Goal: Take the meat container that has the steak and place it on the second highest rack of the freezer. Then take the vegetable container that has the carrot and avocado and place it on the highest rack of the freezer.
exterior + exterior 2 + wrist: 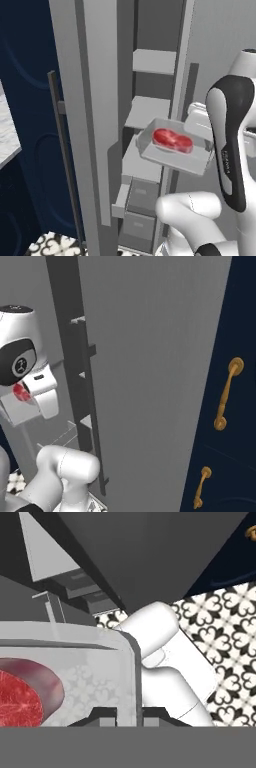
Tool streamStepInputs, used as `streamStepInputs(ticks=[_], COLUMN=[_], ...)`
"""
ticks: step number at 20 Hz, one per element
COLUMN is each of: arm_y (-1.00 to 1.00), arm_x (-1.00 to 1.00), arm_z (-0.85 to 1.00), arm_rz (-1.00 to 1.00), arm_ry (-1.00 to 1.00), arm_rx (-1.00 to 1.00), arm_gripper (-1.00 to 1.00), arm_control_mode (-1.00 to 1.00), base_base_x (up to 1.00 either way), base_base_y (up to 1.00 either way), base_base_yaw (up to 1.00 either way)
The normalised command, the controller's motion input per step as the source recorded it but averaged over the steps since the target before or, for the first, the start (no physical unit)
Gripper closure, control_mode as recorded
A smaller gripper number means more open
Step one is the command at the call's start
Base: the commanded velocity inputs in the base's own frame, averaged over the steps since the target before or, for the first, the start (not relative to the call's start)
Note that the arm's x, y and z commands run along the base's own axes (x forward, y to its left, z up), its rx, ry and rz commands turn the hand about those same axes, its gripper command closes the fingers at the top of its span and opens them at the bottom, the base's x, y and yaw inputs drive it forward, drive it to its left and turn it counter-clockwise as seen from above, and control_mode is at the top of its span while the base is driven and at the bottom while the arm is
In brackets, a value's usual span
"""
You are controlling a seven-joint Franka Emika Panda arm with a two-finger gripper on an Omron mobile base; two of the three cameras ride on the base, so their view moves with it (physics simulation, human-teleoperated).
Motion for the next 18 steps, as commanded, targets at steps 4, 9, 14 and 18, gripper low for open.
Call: streamStepInputs(ticks=[4, 9, 14, 18], arm_y=[0.00, 0.39, 0.13, 0.04], arm_x=[-0.20, -0.02, 0.04, 0.47], arm_z=[0.00, -0.01, -0.05, -0.36], arm_rz=[-0.24, -0.44, -0.53, -0.40], arm_ry=[0.00, 0.00, 0.00, 0.06], arm_rx=[0.15, 0.07, 0.08, 0.10], arm_gripper=[1.00, 1.00, 1.00, 1.00], arm_control_mode=[-1.00, -1.00, -1.00, -1.00], base_base_x=[0.00, 0.00, 0.00, 0.00], base_base_y=[0.00, 0.00, 0.00, 0.00], base_base_yaw=[0.00, 0.00, 0.00, 0.00])
